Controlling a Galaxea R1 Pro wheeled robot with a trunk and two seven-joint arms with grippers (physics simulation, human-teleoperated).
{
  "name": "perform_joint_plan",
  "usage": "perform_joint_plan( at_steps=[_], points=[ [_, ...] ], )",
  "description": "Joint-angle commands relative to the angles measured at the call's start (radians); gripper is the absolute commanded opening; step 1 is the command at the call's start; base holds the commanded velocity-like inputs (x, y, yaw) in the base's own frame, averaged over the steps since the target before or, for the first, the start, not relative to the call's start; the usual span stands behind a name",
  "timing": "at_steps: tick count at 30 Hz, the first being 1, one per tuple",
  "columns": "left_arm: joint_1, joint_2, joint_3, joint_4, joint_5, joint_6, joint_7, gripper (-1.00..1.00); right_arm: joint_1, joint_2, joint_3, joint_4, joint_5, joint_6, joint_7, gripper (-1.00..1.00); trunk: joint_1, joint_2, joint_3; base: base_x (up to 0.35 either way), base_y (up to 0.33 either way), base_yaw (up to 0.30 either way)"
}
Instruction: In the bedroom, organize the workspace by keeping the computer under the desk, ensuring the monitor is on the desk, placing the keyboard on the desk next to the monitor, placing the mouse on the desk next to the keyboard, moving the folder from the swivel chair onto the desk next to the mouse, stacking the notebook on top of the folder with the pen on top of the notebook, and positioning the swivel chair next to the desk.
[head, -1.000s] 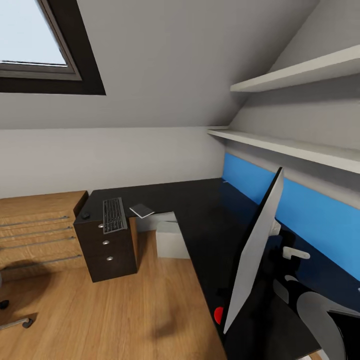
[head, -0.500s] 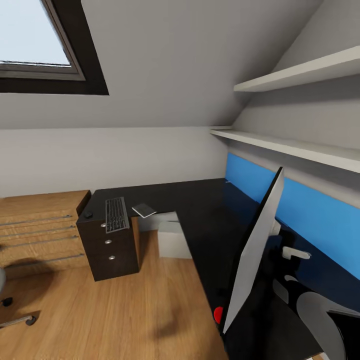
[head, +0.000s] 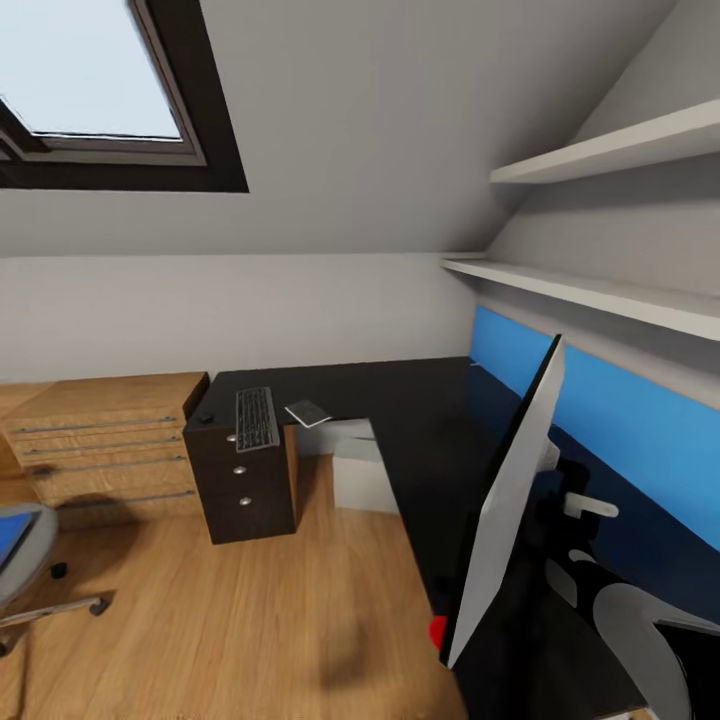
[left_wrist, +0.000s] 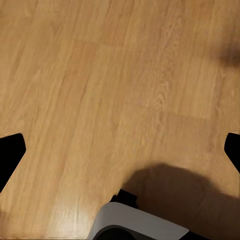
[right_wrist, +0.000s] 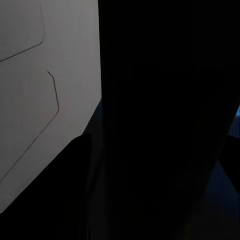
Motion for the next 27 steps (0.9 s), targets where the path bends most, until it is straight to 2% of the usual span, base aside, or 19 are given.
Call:
perform_joint_plan(
  at_steps=[1, 11, 20, 27],
  points=[
    [0.000, 0.001, -0.008, -0.002, 0.008, -0.003, 0.008, 1.00, -0.001, -0.001, -0.006, 0.001, -0.013, -0.006, 0.002, -1.00, 0.000, -0.001, -0.001, -0.277, -0.160, 0.010],
    [0.000, 0.000, -0.008, -0.002, 0.008, -0.003, 0.008, 1.00, -0.001, -0.001, -0.006, -0.002, -0.013, -0.006, 0.001, -1.00, 0.000, -0.001, -0.001, -0.280, -0.180, 0.002],
    [0.000, 0.000, -0.008, -0.002, 0.008, -0.004, 0.008, 1.00, 0.000, 0.000, -0.006, -0.001, -0.013, -0.006, 0.001, -1.00, 0.000, -0.001, -0.001, -0.024, -0.018, 0.017],
    [0.000, 0.000, -0.008, -0.002, 0.008, -0.004, 0.008, 1.00, -0.001, 0.001, -0.006, 0.000, -0.013, -0.006, 0.001, -1.00, 0.000, -0.001, -0.001, -0.001, -0.001, 0.201]
  ],
)
